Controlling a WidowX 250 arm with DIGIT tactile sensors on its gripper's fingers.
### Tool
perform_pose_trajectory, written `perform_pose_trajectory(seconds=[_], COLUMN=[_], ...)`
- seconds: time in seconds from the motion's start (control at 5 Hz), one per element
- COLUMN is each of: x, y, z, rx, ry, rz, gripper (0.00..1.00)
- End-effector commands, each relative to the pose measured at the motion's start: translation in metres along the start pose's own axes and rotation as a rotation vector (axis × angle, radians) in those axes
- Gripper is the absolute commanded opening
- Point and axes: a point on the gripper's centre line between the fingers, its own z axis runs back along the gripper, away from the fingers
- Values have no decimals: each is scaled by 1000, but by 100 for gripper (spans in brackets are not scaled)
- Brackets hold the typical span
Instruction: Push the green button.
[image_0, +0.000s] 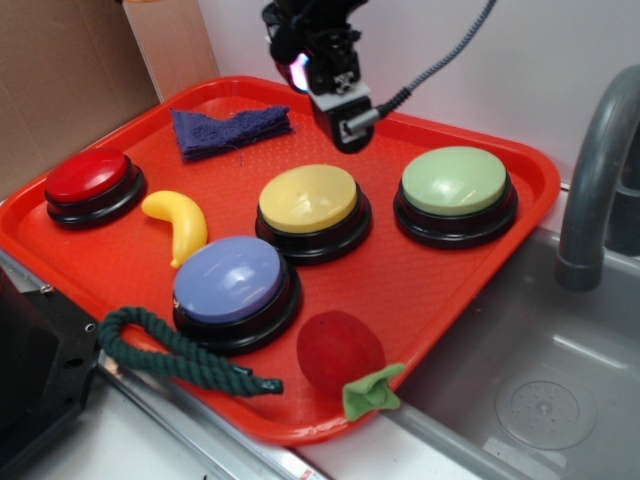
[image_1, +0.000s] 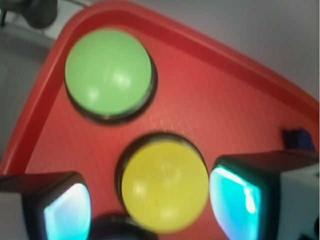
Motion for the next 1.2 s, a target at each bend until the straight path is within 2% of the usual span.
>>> perform_pose_trajectory(seconds=[0.0, 0.2, 0.4, 0.6, 1.0], x=[39, 56, 67, 69, 58], y=[-10, -15, -17, -18, -10], z=[-13, -26, -32, -40, -44], rx=[-20, -25, -25, -6, -26], ry=[-136, -170, -161, -120, -82], rz=[116, 129, 97, 84, 99], gripper=[100, 100, 100, 100, 100])
